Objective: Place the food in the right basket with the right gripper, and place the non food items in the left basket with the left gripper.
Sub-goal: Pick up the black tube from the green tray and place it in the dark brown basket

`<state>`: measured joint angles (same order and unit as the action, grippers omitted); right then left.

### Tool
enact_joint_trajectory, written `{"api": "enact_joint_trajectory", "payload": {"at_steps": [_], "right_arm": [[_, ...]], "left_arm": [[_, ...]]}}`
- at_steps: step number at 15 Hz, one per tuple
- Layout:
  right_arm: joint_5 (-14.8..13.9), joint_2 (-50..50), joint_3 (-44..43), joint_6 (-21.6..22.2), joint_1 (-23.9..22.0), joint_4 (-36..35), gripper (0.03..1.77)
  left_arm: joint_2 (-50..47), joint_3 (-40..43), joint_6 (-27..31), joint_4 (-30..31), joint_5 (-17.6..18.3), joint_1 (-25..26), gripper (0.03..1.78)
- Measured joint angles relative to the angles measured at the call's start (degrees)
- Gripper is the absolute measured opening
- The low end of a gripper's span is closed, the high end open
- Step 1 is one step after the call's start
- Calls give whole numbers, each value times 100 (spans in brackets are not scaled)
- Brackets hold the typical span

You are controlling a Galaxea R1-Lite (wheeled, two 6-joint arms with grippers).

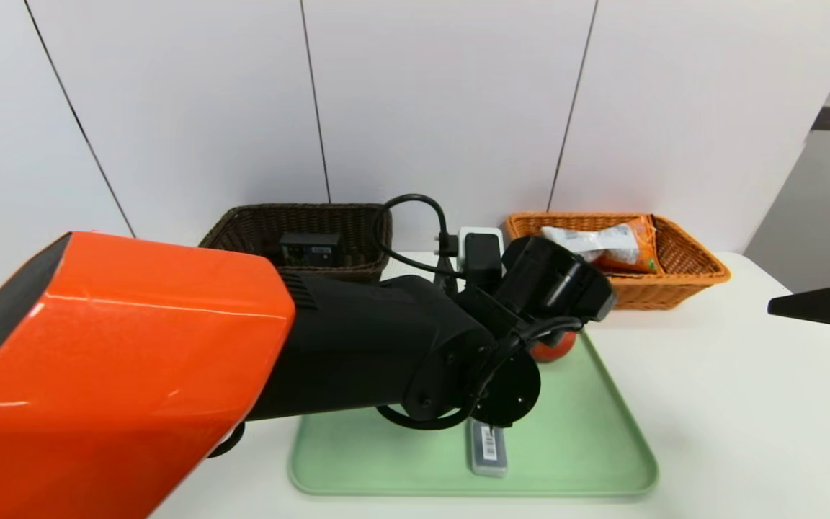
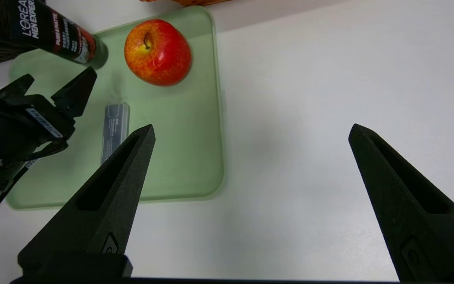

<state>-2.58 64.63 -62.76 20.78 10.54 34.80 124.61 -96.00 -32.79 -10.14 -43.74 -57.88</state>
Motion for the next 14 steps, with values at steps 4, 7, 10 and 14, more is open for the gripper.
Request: {"api": "enact_joint_trajectory", "payload": {"at_steps": [4, 7, 10, 14], "right_arm": [[44, -13, 13, -9, -2, -2, 169], [144, -17, 59, -9, -2, -110, 170], [157, -20, 212, -17, -2, -422, 170], [160, -11, 276, -21, 1, -488, 170]], "left_arm": [[138, 2, 50, 276, -57, 20, 169], [226, 2, 127, 612, -72, 89, 169], [336, 2, 173, 847, -72, 177, 169], [463, 2, 322, 1012, -122, 257, 169]]}}
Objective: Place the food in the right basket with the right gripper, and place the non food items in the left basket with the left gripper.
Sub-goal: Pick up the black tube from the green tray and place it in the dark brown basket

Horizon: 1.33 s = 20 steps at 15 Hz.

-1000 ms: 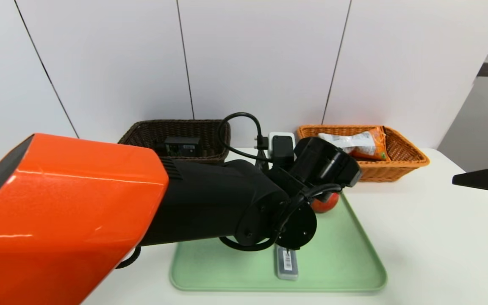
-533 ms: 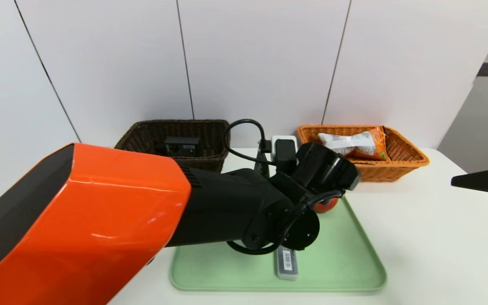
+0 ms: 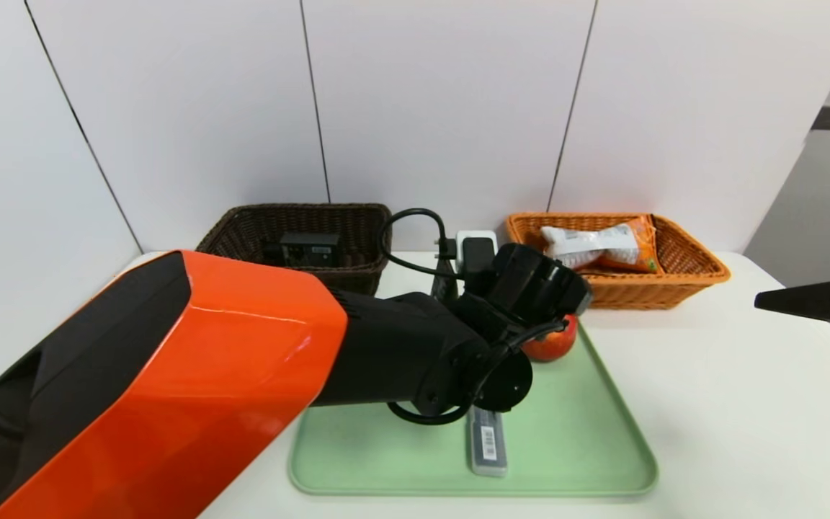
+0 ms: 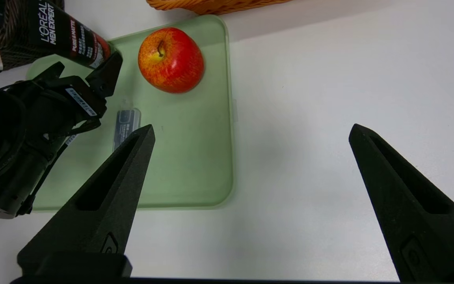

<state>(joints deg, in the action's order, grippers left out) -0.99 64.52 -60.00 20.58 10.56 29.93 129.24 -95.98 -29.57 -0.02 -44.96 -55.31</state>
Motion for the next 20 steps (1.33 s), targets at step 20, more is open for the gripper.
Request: {"api": "enact_joint_trajectory", "payload": {"at_steps": [20], "right_arm": [[294, 13, 397, -289, -1, -669, 170]], "left_arm": [[284, -35, 301, 383, -85, 302, 169]]}}
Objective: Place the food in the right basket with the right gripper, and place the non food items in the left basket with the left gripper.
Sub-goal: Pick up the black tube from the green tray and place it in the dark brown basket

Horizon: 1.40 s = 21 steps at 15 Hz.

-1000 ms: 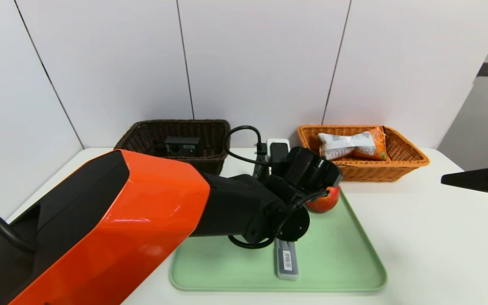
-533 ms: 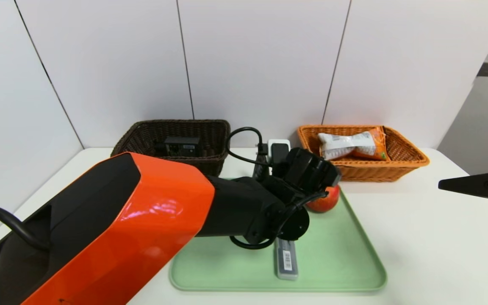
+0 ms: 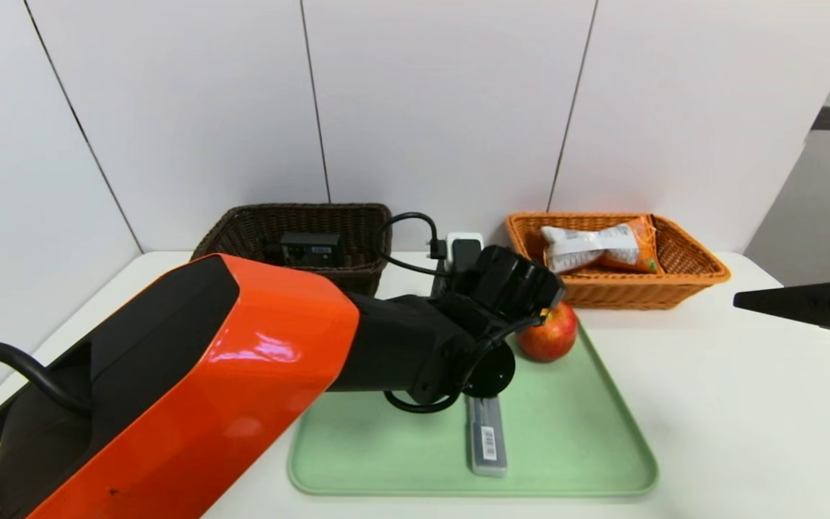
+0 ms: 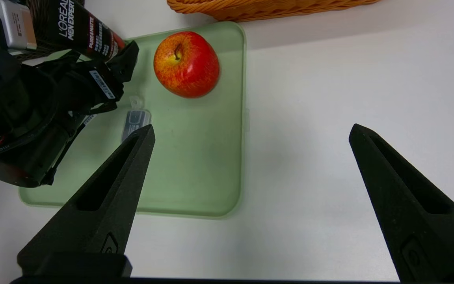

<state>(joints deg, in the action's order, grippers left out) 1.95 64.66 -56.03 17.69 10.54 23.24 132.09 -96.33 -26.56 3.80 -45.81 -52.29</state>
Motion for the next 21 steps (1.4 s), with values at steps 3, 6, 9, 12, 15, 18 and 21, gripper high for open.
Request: {"api": "enact_joint_trajectory", "payload": {"at_steps": [3, 6, 9, 12, 15, 18, 21], "right_arm": [[-2, 4, 83, -99, 0, 0, 170], [-5, 4, 121, -102, 1, 0, 170], [-2, 17, 127, -165, 1, -2, 170], [2, 33, 132, -168, 6, -2, 170], [2, 24, 206, -204, 9, -9, 170], [5, -11, 273, -217, 9, -11, 170], [74, -88, 389, -291, 6, -23, 170]], "left_arm": [[61, -9, 140, 201, 1, 50, 169], [132, -11, 372, 536, 11, 107, 169], [184, -15, 396, 560, 22, 166, 169], [221, -24, 405, 562, 28, 196, 169], [239, -20, 440, 562, 28, 226, 161], [250, -17, 460, 564, 48, 238, 114], [251, -17, 455, 562, 48, 245, 80]]}}
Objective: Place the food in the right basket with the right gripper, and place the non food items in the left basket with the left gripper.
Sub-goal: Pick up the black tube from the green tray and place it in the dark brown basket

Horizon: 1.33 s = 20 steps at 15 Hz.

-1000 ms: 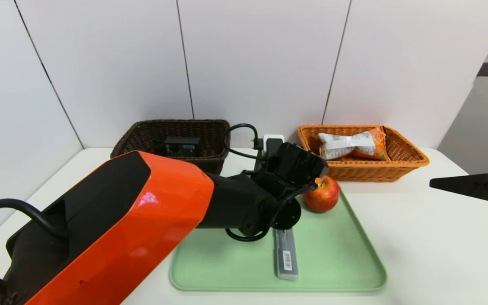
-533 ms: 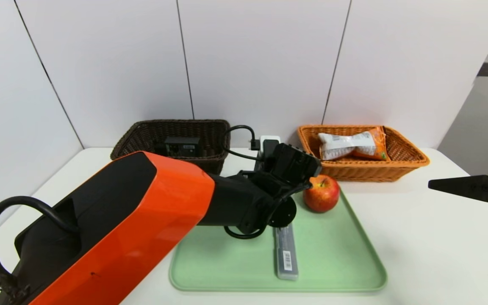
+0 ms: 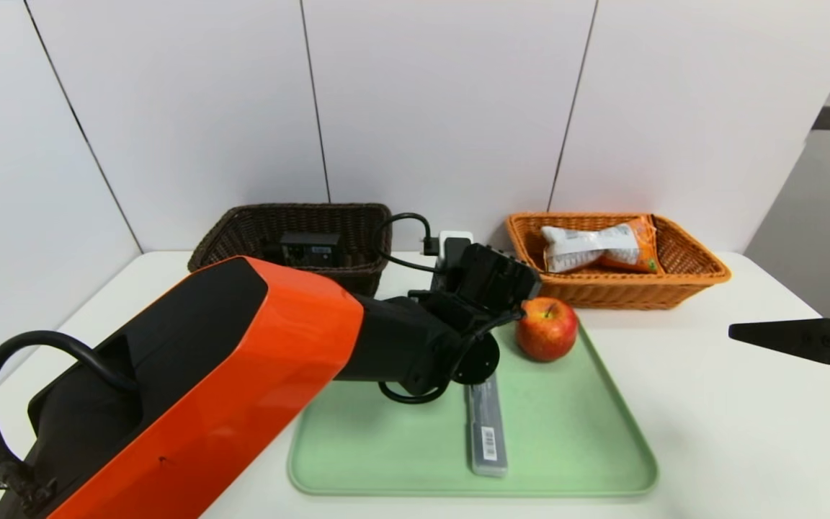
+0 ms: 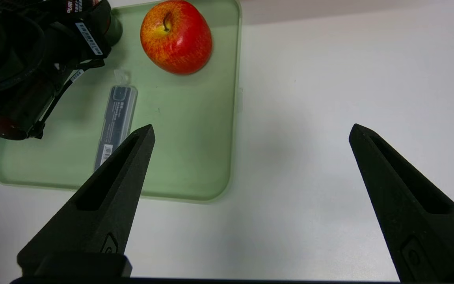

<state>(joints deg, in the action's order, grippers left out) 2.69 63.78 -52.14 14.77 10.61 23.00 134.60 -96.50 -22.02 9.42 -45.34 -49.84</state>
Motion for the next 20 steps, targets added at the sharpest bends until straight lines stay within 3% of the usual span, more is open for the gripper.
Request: {"api": "enact_joint_trajectory", "payload": {"at_steps": [2, 9, 16, 20], "right_arm": [[13, -50, 40, -17, 0, 1, 170], [52, -172, 73, 13, -9, 6, 171], [52, -306, 158, 33, -9, 9, 171], [50, -325, 160, 16, -9, 9, 171]], "left_arm": [[-4, -5, -4, 5, -2, -2, 50], [-199, 11, 22, -63, 79, -20, 50], [-883, -55, 9, -483, 708, -278, 49], [-1467, -319, 27, -896, 788, -302, 48]]}}
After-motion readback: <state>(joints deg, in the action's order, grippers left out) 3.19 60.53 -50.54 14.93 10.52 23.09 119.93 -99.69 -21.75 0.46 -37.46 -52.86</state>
